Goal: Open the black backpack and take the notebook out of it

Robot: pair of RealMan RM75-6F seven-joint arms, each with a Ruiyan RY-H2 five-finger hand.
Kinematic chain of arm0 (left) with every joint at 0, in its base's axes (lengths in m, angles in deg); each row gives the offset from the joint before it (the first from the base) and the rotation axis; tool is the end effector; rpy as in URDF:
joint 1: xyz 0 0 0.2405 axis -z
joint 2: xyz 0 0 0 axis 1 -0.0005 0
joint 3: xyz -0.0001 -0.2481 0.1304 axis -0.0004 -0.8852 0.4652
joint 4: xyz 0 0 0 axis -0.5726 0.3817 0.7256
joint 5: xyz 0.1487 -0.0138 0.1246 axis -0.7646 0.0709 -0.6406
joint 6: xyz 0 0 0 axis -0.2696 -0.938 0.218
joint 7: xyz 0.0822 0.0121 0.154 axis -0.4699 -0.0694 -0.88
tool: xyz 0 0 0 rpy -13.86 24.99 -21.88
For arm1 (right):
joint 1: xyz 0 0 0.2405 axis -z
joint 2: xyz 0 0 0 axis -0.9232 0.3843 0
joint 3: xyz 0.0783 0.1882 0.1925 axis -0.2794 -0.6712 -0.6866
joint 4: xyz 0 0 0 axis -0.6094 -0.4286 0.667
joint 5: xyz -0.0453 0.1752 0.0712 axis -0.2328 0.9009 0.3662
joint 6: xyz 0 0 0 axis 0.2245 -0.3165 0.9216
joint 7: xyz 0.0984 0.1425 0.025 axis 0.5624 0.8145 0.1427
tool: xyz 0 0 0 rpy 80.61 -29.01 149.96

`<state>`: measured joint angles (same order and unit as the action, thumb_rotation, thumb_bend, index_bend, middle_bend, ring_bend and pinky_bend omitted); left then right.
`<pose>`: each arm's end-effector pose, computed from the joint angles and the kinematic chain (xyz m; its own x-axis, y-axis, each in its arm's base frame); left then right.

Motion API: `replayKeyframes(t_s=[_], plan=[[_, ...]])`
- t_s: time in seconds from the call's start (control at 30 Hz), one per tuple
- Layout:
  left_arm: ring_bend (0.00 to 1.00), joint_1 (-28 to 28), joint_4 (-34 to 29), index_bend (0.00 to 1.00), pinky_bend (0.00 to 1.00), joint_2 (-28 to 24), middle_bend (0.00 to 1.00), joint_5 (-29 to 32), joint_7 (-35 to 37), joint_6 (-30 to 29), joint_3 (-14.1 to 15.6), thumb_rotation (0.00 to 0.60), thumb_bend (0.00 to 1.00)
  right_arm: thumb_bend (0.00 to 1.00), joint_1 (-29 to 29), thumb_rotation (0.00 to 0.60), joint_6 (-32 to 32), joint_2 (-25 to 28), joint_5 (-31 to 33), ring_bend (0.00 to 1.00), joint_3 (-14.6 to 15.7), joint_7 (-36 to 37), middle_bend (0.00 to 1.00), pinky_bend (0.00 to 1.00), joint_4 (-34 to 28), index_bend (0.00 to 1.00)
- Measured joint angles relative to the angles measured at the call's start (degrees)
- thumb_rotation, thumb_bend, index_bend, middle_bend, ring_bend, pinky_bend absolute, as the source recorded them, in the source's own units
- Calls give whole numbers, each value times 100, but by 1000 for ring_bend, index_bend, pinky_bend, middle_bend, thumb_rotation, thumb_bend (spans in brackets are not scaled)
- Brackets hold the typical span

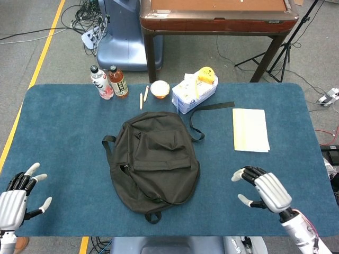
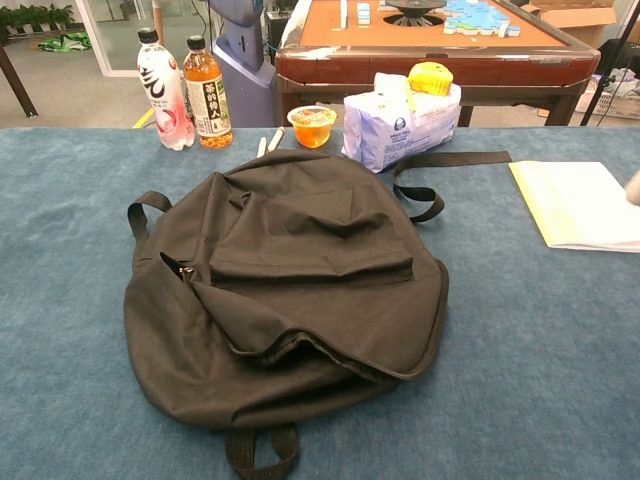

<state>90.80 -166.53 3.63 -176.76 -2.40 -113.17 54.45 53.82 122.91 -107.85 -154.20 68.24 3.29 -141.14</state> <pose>-0.3096 0.1815 0.1701 0.3246 -0.0115 0.9458 0.9458 -0.0038 -0.3246 -0.2339 -0.2185 0.1276 0.1910 -0.2971 0.9355 -0.9272 -0.3676 0.0726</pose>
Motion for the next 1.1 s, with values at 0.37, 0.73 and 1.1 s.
replayKeyframes(t_s=[0.37,0.73,1.1], plan=[[133,-57,-1,278,80,-27,107,-6,52,-34,43,600,227,4,-902,600,-1472,-596,217,55,-84,-642,134,178,-457,167],[133,-40,25,278,80,-7,107,-19,68,22,59,600,227,0,-1670,600,-2436,-1602,1235,24,-516,-1436,104,168,-441,134],[133,-14,76,278,80,7,107,-31,119,82,74,600,227,29,-2335,600,-2960,-2569,2154,23,-841,-2010,104,168,-16,135]])
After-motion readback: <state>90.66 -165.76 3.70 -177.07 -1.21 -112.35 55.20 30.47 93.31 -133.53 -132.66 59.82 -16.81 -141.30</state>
